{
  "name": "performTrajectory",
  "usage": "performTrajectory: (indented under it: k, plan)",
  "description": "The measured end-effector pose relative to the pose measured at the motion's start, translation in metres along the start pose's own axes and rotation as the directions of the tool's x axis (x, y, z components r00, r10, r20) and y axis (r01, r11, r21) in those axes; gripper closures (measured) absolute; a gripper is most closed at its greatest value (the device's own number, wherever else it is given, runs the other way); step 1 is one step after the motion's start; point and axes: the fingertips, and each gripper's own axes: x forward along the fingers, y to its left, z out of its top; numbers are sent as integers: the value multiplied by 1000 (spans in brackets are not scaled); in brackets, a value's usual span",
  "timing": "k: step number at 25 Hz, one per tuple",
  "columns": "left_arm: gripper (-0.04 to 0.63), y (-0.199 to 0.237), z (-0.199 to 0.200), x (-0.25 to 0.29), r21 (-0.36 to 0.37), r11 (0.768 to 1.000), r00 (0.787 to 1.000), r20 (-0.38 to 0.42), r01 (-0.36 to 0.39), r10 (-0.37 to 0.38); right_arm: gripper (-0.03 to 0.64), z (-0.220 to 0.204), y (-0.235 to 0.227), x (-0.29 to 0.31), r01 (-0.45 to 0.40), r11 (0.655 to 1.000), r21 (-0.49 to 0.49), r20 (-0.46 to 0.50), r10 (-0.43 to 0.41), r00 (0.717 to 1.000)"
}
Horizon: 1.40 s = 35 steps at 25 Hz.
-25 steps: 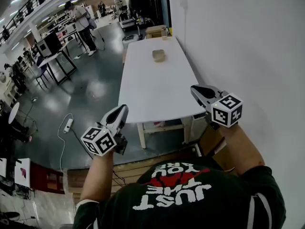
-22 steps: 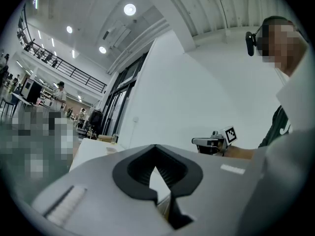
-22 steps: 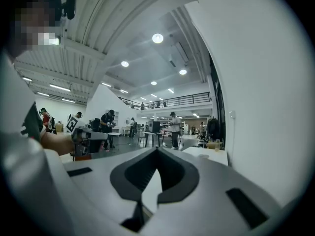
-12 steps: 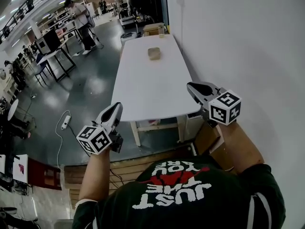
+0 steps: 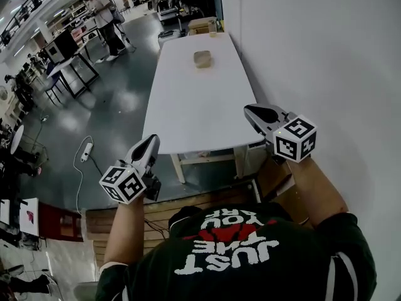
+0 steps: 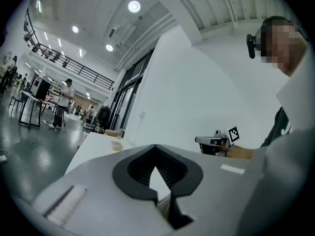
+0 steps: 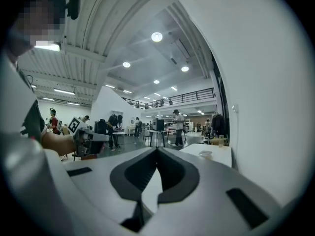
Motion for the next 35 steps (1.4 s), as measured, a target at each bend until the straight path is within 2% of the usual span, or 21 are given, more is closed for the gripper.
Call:
performTrajectory:
  k: [5,10,17,22,30,35]
  plan:
    - [595,40,-3,21,-30,999,1000,6,12,-11,611,-7,-16,43,3,1000,-4,-21,-3,1000]
    - [595,99,-2,61,-60,997,998,1,57,-57,611,-4,-44,106,25,1000,-16,-29,-26,999]
    - [595,195,21,126,-67,989,989,-44,135,-138,611,30,-91,227,72,997,-16,-34,-73,997]
    - [595,245,39,159,-95,979,977,-91,182,-190,611,63,-114,271,127,992,-9,-27,-127,991]
    - [595,272,45,221,-153,969,966,-145,192,-214,610,76,-158,293,162,987,-12,-56,-163,985]
    - [595,293,29,312,-201,971,969,-180,133,-170,610,55,-243,317,124,992,5,-63,-123,990]
